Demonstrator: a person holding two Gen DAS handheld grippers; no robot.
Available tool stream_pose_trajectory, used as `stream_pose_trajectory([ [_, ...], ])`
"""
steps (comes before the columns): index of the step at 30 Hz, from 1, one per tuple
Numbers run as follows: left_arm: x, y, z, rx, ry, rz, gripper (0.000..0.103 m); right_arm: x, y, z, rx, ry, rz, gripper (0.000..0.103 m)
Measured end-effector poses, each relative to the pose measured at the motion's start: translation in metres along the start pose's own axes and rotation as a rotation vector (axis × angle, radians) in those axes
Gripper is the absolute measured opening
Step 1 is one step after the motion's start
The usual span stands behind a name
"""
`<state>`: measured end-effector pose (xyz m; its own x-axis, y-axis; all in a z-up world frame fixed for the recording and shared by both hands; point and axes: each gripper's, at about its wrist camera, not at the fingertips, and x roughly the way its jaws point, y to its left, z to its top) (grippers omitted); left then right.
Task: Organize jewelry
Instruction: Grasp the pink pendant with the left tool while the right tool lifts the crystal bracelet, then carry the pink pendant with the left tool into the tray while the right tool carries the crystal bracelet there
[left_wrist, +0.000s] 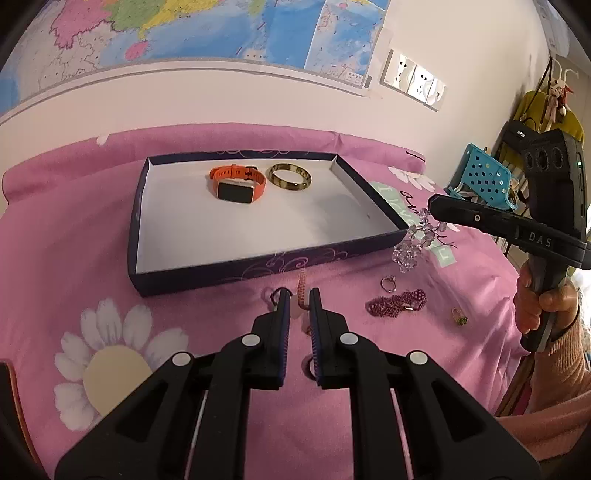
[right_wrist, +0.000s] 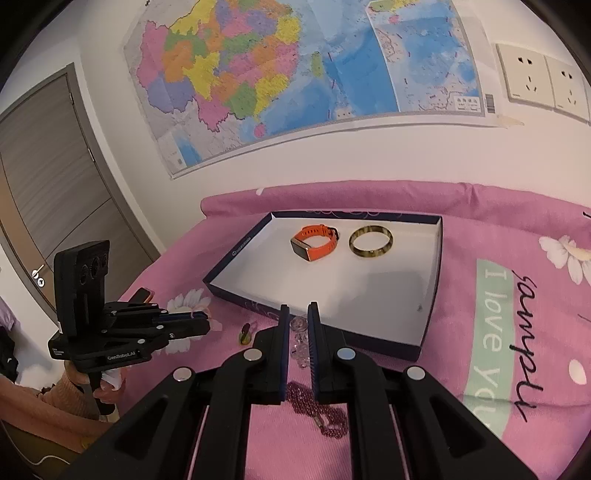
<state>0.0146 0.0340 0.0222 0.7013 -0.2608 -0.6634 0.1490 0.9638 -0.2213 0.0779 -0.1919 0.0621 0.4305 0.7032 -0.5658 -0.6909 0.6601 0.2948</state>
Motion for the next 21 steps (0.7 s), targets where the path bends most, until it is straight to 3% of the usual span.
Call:
stream_pose_trajectory([
  [21,0.012,0.001,0.031,0.032,-0.022,0.022,0.011,0.010,0.005,0.033,-0.031,-0.038,0.008,0.008],
])
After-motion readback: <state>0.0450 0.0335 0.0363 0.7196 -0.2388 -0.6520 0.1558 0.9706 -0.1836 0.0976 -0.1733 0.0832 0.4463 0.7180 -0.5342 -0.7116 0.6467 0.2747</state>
